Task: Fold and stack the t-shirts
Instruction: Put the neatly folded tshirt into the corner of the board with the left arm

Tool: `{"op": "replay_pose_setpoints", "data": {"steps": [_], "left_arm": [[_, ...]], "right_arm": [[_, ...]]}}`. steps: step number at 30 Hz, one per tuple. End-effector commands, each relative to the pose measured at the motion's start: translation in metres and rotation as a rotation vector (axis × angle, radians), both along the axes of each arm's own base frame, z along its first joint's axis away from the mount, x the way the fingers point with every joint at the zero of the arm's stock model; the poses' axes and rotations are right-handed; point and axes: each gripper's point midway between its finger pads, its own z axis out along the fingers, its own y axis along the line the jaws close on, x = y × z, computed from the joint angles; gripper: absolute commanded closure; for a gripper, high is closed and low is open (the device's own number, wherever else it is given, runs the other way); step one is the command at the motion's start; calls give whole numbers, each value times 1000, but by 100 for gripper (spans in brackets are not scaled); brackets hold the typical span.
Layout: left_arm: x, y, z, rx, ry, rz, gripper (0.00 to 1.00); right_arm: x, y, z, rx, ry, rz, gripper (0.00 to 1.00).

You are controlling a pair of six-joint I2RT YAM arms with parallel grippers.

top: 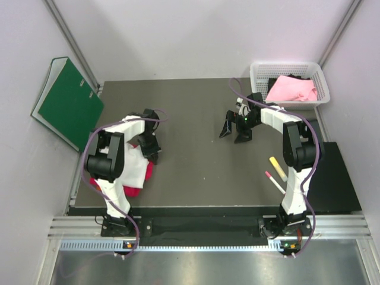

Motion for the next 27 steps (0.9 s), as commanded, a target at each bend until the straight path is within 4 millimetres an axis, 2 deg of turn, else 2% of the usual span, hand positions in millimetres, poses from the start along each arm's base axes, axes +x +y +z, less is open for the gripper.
{"op": "replay_pose_setpoints", "data": {"steps": [1,3,4,6,13,16,19,22,25,27], "left_arm": [[-18,62,-16,130,49,117,100],[-27,81,-14,123,59,173,100],[-31,84,-13,125,60,178,100],[-39,109,-10,140,66,240,100],[-56,147,-1,216,94,270,100],[-61,158,2,242,105,288,100],[-58,158,5,222,85,299,100],[-46,152,16,182,28,279,100],[-27,145,41,157,-85,233,100],[-11,142,70,179,-201,201,66]], "right_arm": [[-6,-6,-11,-35,5,8,0],[-5,-5,-11,-33,4,8,0],[-5,-6,-11,-32,7,6,0],[-4,-5,-11,-32,7,7,1],[-2,-4,-11,-28,9,6,0],[-2,-4,-12,-29,12,6,0],[-3,-4,-12,-31,11,8,0],[-3,-4,-11,-33,9,7,0],[0,-7,-7,-44,-11,1,0],[4,-8,1,-51,-36,-4,0]]}}
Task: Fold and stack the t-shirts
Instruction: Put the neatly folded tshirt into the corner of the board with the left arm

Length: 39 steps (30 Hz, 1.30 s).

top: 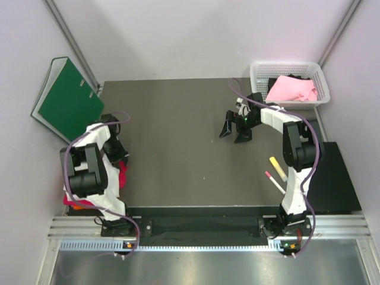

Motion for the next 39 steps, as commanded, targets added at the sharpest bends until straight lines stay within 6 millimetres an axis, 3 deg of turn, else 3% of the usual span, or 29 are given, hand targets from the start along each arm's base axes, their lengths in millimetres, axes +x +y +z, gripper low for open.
{"op": "replay_pose_setpoints", "data": {"steps": [1,2,3,4,5,10,14,16,18,19,23,29,34,39], "left_arm": [[33,4,67,97,-228,-89,51],[43,4,86,113,-294,-95,35],[48,0,94,117,-322,-108,28],[52,-3,101,115,-346,-115,5],[61,-4,114,119,-388,-120,1],[91,-36,127,77,-460,-229,1],[117,-75,115,69,-424,-362,1],[124,-87,100,64,-377,-409,1],[135,-104,99,66,-376,-462,1],[139,-109,88,59,-344,-477,1],[157,-131,81,37,-342,-525,1],[175,-145,75,7,-360,-556,1],[188,-147,79,13,-402,-578,1],[194,-153,79,-11,-424,-611,1]], "right_arm": [[7,-10,2,-64,-51,-8,1],[8,-10,7,-68,-61,-11,0],[12,-12,10,-81,-79,-14,0],[15,-13,13,-87,-89,-19,0],[18,-13,18,-92,-109,-23,0],[30,-20,32,-143,-168,-50,0],[35,-31,40,-199,-202,-73,0],[38,-43,41,-267,-218,-100,0],[41,-58,47,-359,-259,-131,0],[40,-65,49,-390,-266,-143,0],[40,-92,65,-528,-329,-188,0],[36,-129,90,-691,-424,-268,0],[35,-133,121,-671,-542,-318,0],[35,-133,124,-661,-549,-333,0]]}}
